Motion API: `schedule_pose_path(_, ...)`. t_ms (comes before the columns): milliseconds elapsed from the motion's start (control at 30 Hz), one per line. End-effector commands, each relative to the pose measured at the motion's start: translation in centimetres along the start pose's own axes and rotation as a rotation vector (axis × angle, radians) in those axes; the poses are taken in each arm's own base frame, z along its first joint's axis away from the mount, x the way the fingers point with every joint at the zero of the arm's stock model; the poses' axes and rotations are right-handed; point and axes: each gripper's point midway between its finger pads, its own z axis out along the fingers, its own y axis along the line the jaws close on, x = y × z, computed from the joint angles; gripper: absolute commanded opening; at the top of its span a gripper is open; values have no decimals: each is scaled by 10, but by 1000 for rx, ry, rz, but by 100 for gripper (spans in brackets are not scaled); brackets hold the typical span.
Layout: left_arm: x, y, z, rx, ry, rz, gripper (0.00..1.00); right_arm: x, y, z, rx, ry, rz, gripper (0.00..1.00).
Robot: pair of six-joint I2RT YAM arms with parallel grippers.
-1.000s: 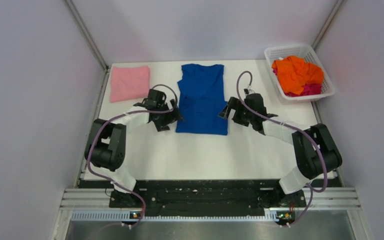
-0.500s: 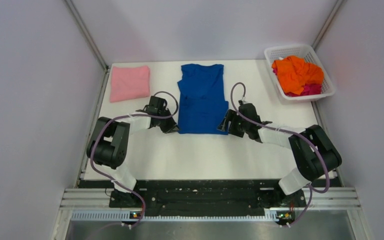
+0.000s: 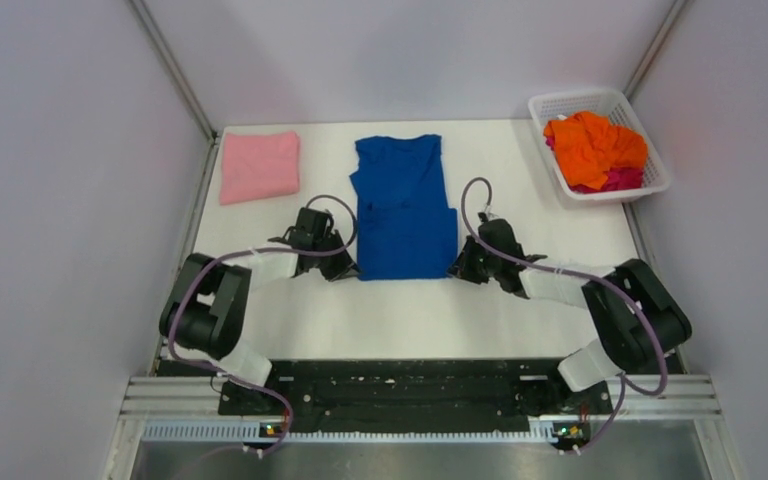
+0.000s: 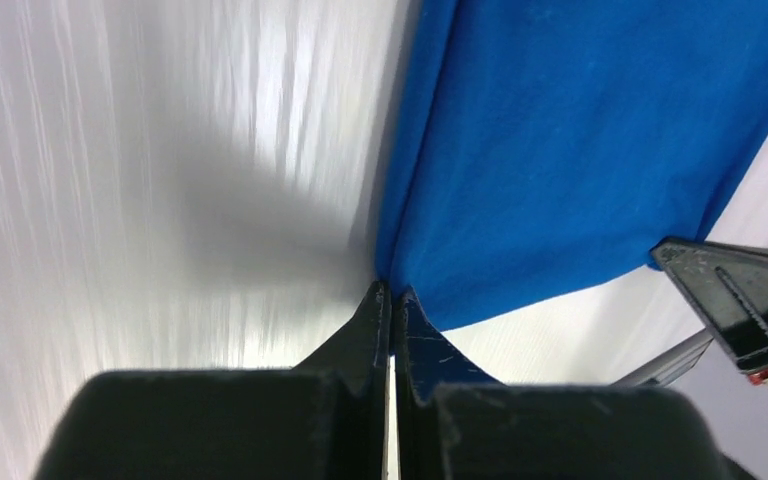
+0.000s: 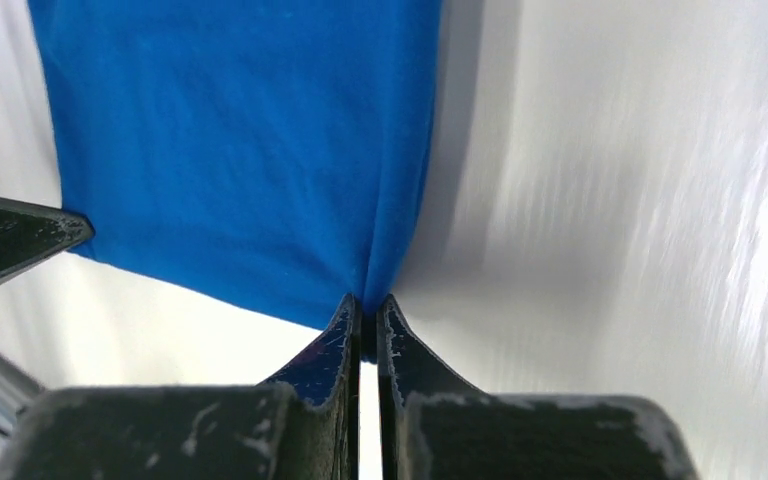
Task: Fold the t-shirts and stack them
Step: Grab one side of the 2/3 rectangular tshirt with both arms, then fold the long partially folded tshirt into a neat square
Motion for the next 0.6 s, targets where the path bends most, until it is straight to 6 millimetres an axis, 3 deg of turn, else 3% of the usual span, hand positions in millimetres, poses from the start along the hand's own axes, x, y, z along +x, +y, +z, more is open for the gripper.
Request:
schedule_pose_path(0, 32, -9, -36, 34, -13, 71, 0, 18, 27, -40, -101, 34, -88, 0)
schedule_pose_path(133, 56, -15, -77, 45, -55, 131, 0, 44, 52, -89, -217, 105, -133, 0)
schedule_pose_path(233, 64, -29, -113, 108, -108, 159, 0, 43, 77, -123, -335, 97, -160, 0)
schedule_pose_path(400, 48, -51, -163, 200, -276, 172, 0, 14, 118, -163, -490, -15, -214, 0)
schedule_pose_path(567, 16, -59, -185, 181, -448, 123, 0, -25, 155, -174, -623, -133, -216, 0)
